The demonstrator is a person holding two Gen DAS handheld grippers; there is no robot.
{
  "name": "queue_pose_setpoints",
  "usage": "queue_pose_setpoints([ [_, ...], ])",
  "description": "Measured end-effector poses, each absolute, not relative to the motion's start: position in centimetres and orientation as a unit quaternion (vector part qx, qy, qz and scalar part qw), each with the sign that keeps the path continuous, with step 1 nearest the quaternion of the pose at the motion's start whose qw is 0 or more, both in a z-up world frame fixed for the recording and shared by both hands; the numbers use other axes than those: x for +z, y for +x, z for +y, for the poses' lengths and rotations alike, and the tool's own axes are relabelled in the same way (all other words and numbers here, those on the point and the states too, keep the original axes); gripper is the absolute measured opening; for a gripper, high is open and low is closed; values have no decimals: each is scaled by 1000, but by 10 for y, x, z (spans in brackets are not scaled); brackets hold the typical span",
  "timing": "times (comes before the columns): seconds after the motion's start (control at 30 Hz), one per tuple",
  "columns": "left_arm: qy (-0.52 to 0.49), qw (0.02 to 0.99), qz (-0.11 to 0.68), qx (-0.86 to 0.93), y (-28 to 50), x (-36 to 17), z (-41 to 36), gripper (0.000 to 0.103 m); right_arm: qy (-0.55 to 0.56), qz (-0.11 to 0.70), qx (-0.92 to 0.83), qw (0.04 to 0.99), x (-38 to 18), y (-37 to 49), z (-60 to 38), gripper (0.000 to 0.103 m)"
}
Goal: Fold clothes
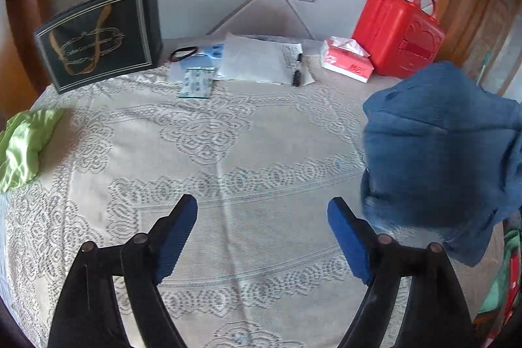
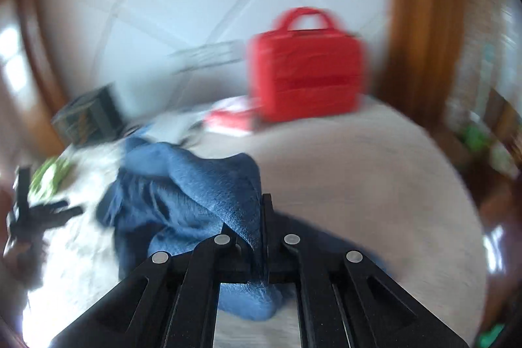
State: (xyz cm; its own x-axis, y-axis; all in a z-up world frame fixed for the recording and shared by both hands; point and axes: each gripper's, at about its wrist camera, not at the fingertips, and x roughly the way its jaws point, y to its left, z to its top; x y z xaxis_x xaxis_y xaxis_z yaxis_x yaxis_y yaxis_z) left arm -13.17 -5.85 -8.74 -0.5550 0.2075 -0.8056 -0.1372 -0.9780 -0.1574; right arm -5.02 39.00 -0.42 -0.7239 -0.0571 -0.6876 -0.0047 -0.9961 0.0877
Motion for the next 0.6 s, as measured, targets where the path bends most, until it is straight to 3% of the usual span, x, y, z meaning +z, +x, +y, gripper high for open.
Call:
queue_pose_setpoints([
  [0.1, -463, 137, -31, 875, -138, -92, -13, 85, 405, -65, -909, -79, -28, -42, 479, 4],
  [0.23, -458, 204, -16, 865, -129, -94, 52, 87, 468, -87, -872, -118, -90, -46, 551, 9],
  [0.3, -461, 228, 1, 858, -122, -97, 82, 100, 492, -96, -857, -118, -115, -44, 568, 28],
  [0.4, -475, 237, 32, 847, -116, -111, 117, 103, 506, -114, -848, -104, -140, -47, 569, 48],
  [0.6, -512, 214, 37, 831, -126, -148, 139, 103, 506, -124, -850, -81, -141, -14, 577, 51],
])
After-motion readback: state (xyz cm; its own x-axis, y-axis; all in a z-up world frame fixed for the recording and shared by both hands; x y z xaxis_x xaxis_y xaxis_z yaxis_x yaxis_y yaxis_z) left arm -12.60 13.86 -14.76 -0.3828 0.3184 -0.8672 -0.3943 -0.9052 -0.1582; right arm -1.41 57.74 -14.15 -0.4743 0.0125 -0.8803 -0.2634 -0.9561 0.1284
